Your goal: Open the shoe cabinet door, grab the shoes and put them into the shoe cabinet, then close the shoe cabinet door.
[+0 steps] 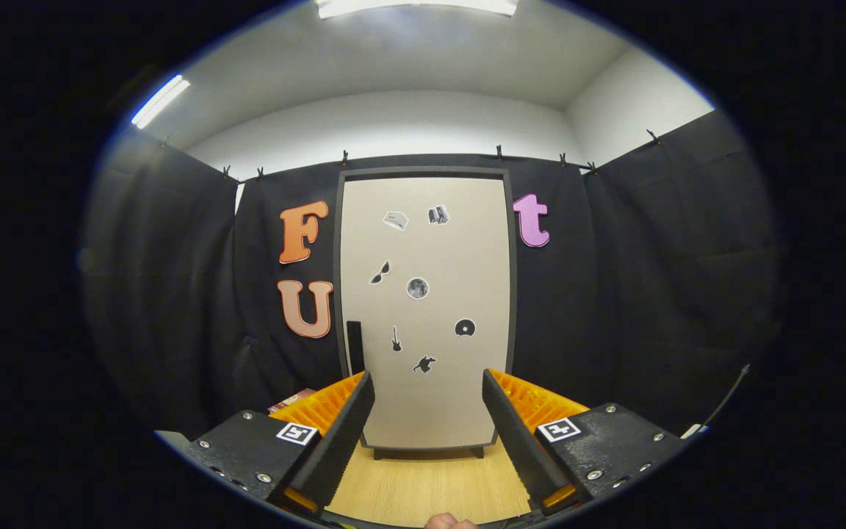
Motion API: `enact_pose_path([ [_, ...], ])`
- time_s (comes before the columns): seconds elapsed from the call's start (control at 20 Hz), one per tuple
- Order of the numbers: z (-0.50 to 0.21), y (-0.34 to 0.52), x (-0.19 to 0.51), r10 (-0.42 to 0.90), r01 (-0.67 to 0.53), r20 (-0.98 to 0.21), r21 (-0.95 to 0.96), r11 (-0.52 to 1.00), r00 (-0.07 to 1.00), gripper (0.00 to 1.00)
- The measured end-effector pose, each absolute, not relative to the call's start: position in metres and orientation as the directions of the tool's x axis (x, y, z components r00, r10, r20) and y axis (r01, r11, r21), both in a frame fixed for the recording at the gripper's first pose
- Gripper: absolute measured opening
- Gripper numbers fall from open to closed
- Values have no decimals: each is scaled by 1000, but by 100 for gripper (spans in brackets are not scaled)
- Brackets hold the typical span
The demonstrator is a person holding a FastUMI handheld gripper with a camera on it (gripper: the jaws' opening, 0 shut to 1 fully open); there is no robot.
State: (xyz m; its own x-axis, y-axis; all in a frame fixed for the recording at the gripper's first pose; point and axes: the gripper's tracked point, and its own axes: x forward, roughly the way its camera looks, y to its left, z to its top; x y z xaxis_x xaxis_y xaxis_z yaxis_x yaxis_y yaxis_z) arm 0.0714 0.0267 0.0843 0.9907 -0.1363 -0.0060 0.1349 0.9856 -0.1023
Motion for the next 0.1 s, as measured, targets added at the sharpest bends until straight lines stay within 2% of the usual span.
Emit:
enact_pose_path([
  [0.1,86,22,72,-142,140,-2,-116,983,990,94],
])
